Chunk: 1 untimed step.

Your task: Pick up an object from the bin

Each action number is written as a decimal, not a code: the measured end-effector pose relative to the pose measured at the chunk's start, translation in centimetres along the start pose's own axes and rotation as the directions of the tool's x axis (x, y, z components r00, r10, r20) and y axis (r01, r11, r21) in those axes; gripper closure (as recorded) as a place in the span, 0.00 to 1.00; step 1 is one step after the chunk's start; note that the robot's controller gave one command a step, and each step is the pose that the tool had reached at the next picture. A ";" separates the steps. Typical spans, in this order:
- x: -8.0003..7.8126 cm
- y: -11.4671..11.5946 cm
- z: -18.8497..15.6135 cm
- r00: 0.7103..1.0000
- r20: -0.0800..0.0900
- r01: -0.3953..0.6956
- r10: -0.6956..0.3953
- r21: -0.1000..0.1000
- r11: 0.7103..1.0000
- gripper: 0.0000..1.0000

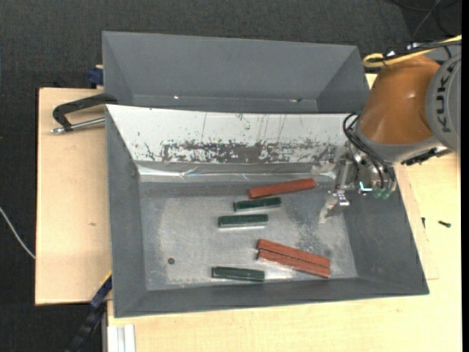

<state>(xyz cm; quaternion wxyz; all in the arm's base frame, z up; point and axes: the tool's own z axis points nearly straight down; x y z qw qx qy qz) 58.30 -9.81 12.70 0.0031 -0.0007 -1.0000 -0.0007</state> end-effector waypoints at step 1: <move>-0.2 0.0 -0.5 1.000 0.008 0.001 -0.001 0.001 1.000 0.00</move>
Offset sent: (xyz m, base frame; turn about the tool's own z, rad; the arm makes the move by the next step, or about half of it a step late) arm -0.0004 0.0661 -0.0466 0.2175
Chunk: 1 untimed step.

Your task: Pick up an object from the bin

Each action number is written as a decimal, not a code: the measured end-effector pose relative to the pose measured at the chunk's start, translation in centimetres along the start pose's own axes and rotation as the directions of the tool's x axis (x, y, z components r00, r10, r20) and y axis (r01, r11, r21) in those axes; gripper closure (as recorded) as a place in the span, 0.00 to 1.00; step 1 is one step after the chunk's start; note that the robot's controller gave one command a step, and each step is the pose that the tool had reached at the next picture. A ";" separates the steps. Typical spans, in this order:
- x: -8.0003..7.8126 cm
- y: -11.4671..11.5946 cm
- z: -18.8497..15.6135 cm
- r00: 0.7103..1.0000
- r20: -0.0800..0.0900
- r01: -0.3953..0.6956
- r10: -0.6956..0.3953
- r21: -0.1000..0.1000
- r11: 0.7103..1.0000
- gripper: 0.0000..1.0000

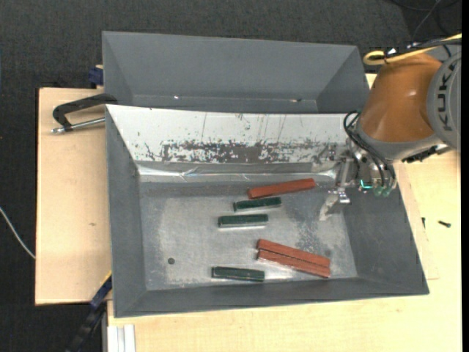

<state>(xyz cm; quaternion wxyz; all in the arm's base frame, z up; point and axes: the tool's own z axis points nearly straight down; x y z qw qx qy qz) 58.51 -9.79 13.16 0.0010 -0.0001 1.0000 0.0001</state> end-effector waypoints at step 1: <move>0.1 6.6 5.0 0.976 0.003 -0.217 0.217 -0.001 0.976 1.00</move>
Offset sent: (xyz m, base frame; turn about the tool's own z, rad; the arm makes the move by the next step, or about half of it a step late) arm 0.0000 0.0000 0.0000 0.0000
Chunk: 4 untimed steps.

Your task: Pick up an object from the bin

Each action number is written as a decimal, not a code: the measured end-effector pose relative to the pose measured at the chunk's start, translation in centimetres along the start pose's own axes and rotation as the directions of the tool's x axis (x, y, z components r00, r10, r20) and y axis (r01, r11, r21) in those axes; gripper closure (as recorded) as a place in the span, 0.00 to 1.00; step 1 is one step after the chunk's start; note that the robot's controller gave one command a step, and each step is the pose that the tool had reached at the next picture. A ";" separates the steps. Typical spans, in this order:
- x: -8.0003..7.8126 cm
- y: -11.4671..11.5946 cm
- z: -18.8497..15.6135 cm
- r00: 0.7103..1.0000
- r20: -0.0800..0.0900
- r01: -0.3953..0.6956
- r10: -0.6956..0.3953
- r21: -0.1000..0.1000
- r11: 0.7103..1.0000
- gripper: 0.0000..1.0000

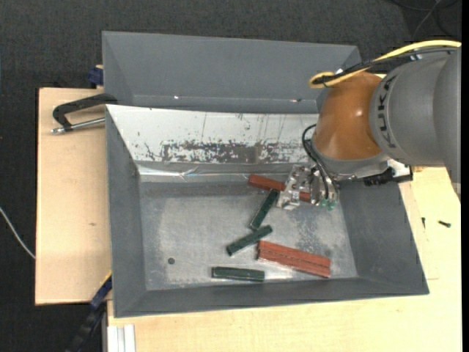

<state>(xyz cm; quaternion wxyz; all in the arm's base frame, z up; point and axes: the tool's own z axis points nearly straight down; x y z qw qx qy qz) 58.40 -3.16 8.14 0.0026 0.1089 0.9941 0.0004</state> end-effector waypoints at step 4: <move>-0.4 -2.5 -8.6 0.998 0.005 0.061 -0.061 0.000 0.998 1.00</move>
Offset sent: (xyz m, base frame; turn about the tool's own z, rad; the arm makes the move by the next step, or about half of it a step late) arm -0.0155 -0.0520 -0.0114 -0.0984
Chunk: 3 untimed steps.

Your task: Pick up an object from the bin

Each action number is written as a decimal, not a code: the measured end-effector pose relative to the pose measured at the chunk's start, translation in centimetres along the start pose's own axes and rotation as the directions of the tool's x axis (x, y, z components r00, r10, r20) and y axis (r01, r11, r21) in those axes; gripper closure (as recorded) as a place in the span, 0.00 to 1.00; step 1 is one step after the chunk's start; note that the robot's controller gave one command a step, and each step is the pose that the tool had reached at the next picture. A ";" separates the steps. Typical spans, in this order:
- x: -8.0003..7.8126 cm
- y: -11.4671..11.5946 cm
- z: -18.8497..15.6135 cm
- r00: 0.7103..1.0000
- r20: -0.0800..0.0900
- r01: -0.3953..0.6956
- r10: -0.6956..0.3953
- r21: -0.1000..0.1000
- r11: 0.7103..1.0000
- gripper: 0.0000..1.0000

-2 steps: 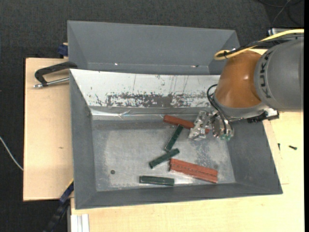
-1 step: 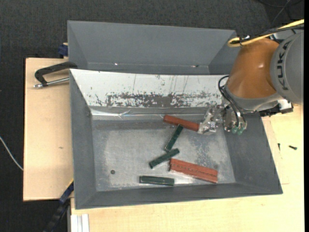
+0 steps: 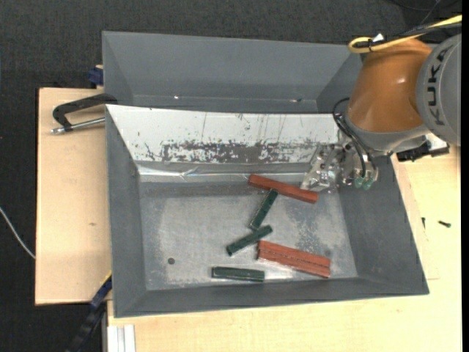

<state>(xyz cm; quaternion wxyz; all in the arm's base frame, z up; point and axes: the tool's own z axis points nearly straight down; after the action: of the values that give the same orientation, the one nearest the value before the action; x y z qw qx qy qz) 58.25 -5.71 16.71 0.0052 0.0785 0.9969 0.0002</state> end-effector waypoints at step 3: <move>-0.5 0.1 2.2 1.000 -0.009 -0.014 0.014 0.001 1.000 0.00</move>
Offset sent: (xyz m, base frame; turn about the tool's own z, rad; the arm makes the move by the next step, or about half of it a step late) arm 0.0041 -0.0007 -0.0233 0.0148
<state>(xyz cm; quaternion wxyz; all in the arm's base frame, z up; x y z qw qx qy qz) 58.76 -5.70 14.48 0.0009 0.0856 0.9963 0.0004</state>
